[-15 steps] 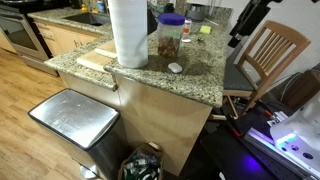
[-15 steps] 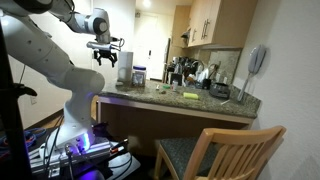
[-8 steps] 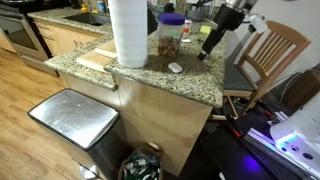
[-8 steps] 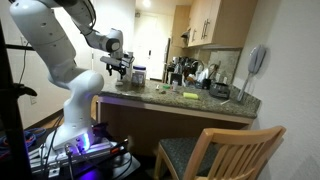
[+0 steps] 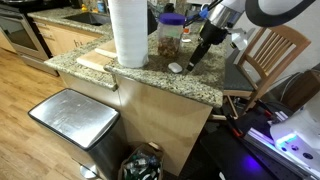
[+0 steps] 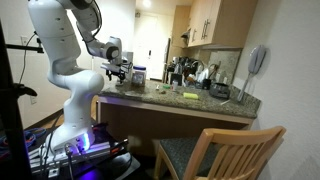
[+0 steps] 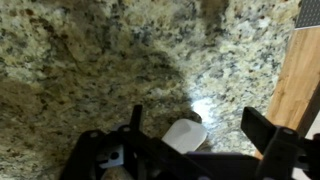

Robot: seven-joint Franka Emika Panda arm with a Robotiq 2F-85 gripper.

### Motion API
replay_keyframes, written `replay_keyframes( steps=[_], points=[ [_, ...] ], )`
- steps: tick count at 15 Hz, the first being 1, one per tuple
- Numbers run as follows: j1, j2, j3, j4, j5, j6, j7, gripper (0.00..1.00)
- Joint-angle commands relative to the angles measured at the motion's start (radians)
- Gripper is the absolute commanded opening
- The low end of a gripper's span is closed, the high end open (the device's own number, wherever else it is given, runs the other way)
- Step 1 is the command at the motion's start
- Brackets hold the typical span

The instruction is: Put the white case on top of the container with a blue lid

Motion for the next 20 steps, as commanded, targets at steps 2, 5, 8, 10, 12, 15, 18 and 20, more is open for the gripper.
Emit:
replay_keyframes(
  steps=[2, 5, 8, 10, 12, 15, 18, 20],
  points=[
    [0.012, 0.009, 0.048, 0.03, -0.044, -0.041, 0.026, 1.0],
    [0.037, 0.041, 0.055, 0.047, -0.017, -0.016, 0.002, 1.0],
    [0.028, 0.009, 0.061, 0.026, -0.033, -0.007, 0.016, 1.0],
    [0.027, 0.014, 0.06, 0.027, -0.032, -0.006, 0.016, 1.0],
    [0.039, 0.037, 0.032, 0.041, -0.006, 0.074, -0.045, 1.0],
    [0.063, 0.069, -0.023, 0.057, 0.041, 0.184, -0.138, 1.0],
    [0.121, 0.123, -0.122, 0.065, 0.155, 0.264, -0.261, 1.0],
    [0.187, 0.153, -0.19, 0.07, 0.273, 0.297, -0.385, 1.0]
  ],
)
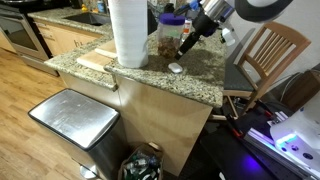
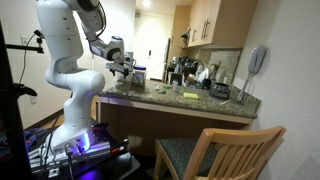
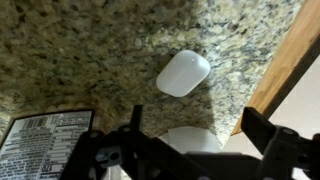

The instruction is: Put the white case on top of the container with a blue lid

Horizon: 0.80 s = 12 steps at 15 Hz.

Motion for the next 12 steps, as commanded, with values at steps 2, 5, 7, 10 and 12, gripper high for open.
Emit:
replay_keyframes(
  steps=[2, 5, 7, 10, 12],
  points=[
    [0.172, 0.073, -0.145, 0.023, 0.287, 0.056, -0.286, 1.0],
    [0.147, 0.06, -0.126, 0.01, 0.252, 0.042, -0.249, 1.0],
    [0.134, 0.065, -0.113, 0.005, 0.214, 0.06, -0.215, 1.0],
    [0.12, 0.067, -0.106, 0.0, 0.152, 0.09, -0.184, 1.0],
    [0.128, 0.065, -0.116, 0.003, 0.131, 0.095, -0.191, 1.0]
  ],
)
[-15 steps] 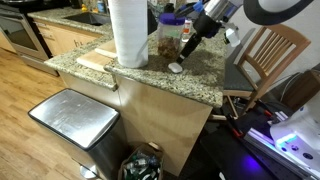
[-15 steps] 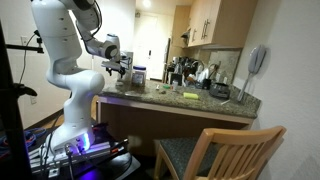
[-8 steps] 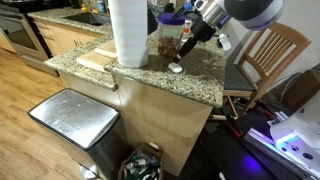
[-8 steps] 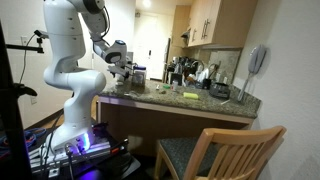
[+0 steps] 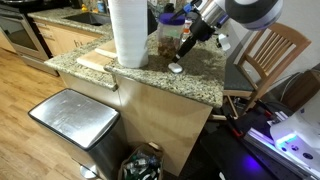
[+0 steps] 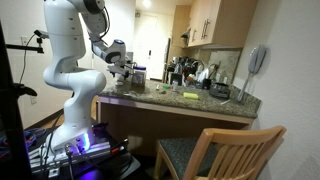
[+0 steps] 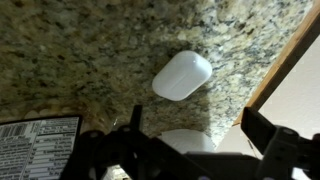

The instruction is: Put the white case on top of the container with a blue lid

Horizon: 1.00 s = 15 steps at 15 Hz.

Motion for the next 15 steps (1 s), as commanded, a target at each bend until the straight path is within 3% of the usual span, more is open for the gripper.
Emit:
replay_keyframes(
  steps=[1, 6, 7, 11, 15],
  points=[
    [-0.015, 0.005, 0.009, -0.007, -0.036, 0.029, 0.011, 1.0],
    [-0.109, 0.002, 0.071, -0.02, -0.183, -0.012, 0.209, 1.0],
    [-0.045, 0.0, 0.024, -0.009, -0.132, 0.001, 0.14, 1.0],
    [-0.085, 0.0, 0.055, -0.015, -0.165, -0.002, 0.196, 1.0],
    [-0.14, -0.02, 0.101, -0.006, -0.173, -0.155, 0.294, 1.0]
  ],
)
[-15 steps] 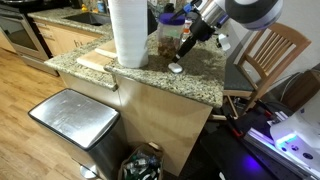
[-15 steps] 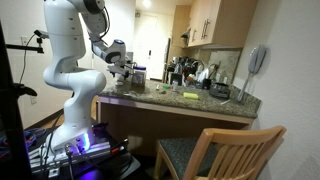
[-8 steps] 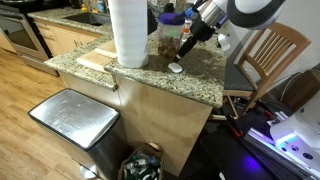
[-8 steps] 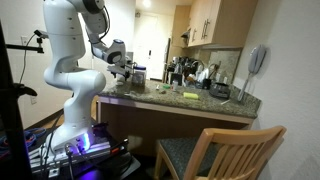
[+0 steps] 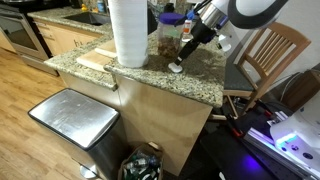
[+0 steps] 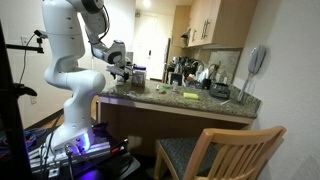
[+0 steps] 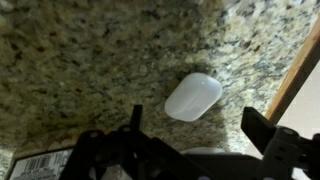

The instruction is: Put the white case on top of the container with a blue lid

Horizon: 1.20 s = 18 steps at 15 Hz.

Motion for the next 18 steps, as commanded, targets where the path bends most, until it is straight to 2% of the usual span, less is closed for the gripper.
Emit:
replay_keyframes(
  steps=[1, 4, 5, 7, 9, 12, 13, 17, 18],
  points=[
    [-0.05, -0.019, 0.042, 0.01, -0.006, -0.123, 0.053, 1.0],
    [-0.071, -0.017, 0.064, 0.015, -0.007, -0.132, 0.033, 1.0],
    [-0.09, -0.017, 0.077, 0.015, -0.039, -0.131, 0.038, 1.0],
    [-0.137, -0.021, 0.107, 0.014, -0.13, -0.152, 0.076, 1.0],
    [-0.21, -0.031, 0.148, 0.014, -0.299, -0.178, 0.138, 1.0],
    [-0.25, -0.037, 0.171, 0.016, -0.404, -0.171, 0.185, 1.0],
    [-0.224, -0.019, 0.155, 0.013, -0.348, -0.153, 0.159, 1.0],
    [-0.254, -0.033, 0.175, 0.011, -0.406, -0.148, 0.193, 1.0],
    [-0.219, -0.025, 0.148, 0.021, -0.36, -0.179, 0.107, 1.0]
  ],
)
